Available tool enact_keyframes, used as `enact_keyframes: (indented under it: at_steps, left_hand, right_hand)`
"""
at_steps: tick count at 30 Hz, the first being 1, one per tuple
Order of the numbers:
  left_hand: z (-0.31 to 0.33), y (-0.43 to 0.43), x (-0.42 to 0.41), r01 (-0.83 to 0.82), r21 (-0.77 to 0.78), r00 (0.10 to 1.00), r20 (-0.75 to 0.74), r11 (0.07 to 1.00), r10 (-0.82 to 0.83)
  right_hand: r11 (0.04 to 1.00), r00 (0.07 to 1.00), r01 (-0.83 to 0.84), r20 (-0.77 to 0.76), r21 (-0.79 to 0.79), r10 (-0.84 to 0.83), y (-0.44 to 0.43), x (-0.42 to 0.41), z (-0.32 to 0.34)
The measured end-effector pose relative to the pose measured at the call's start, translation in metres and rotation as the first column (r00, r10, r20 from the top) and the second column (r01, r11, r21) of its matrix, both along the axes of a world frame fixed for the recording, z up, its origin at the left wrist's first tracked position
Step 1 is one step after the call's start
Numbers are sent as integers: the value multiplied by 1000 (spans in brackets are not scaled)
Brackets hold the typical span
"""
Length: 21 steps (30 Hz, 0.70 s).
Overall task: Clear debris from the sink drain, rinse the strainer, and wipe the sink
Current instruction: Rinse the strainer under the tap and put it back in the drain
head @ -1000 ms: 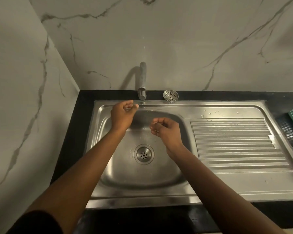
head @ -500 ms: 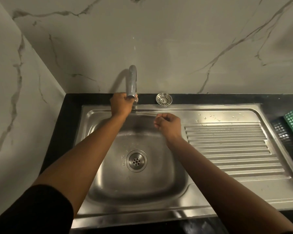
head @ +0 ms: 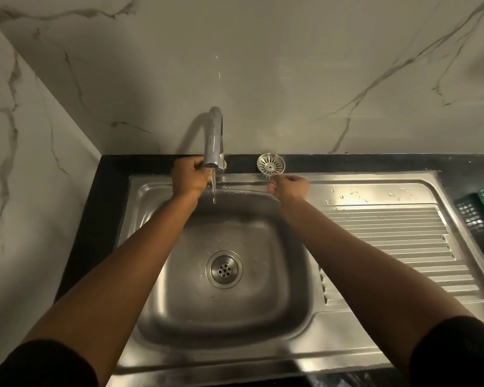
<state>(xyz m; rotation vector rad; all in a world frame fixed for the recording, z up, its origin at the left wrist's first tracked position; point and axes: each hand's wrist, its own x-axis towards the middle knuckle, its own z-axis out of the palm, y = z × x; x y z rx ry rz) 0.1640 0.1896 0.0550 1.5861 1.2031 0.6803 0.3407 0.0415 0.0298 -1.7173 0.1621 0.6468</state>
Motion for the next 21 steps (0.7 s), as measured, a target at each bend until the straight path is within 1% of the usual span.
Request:
enact_keyframes:
  at_steps: [4,10,15,18,21]
  left_hand:
    - [2,-1,-4,37,-42,998,50,998,-35]
    - [1,-8,-19,54,-4,994,91,999,-53]
    - [-8,-20,-47,19,-115,989,148,993,-2]
    - [-13,-27,-61,0,-183,985,171,983,32]
    - [-16,-36,-70,3,-230,982,186,973,41]
  right_hand:
    - [998,1000,5,7,-60,-4,11,16,-2]
    - [993,998,-45,-43,-113,40,18,31,-3]
    - [989,994,-94,-69,-115,86,15,33,3]
    - [979,992,-126,-23,-158,124,9,24,5]
    - [961,977,-194,47,-198,207,-5,1,3]
